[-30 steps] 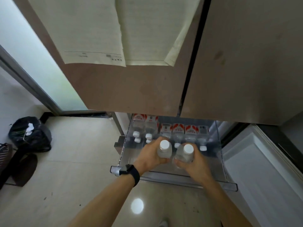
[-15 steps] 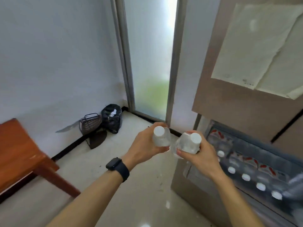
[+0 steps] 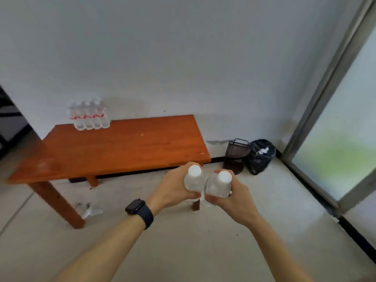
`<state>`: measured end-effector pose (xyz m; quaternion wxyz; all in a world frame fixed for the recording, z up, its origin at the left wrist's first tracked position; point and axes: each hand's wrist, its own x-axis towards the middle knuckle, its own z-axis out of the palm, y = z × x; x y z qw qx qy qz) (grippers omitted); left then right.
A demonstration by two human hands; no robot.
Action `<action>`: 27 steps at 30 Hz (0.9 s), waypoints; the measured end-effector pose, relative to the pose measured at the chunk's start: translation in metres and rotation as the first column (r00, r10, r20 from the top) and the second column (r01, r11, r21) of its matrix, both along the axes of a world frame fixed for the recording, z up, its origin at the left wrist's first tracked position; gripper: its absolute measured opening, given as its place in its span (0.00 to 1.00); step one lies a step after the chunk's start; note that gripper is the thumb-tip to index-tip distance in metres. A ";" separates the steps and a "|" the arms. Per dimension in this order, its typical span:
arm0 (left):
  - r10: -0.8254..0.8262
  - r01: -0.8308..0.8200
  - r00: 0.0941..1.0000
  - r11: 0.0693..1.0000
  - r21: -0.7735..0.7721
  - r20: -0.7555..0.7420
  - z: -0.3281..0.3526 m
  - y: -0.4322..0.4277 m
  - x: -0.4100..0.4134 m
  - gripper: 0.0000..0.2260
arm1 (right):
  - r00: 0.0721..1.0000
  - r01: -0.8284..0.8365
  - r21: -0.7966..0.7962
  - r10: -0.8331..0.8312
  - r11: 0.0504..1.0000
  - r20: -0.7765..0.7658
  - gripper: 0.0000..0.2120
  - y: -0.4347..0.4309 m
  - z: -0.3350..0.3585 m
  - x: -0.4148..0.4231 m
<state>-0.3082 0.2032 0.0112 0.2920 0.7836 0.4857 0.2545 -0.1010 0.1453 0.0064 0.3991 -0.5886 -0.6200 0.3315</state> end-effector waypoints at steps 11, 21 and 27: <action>0.397 -0.399 0.917 0.915 -0.061 -0.046 -0.030 0.028 -0.236 0.26 | 0.907 -0.412 -0.088 0.418 0.907 0.056 0.26 0.114 -0.035 -0.227; 0.511 -0.521 0.853 0.840 -0.147 -0.103 -0.074 0.141 -0.391 0.26 | 0.847 -0.516 -0.202 0.531 0.832 0.022 0.25 0.267 -0.079 -0.378; 0.547 -0.555 0.831 0.807 -0.202 -0.099 -0.092 0.212 -0.459 0.24 | 0.814 -0.551 -0.257 0.579 0.794 0.044 0.25 0.353 -0.088 -0.447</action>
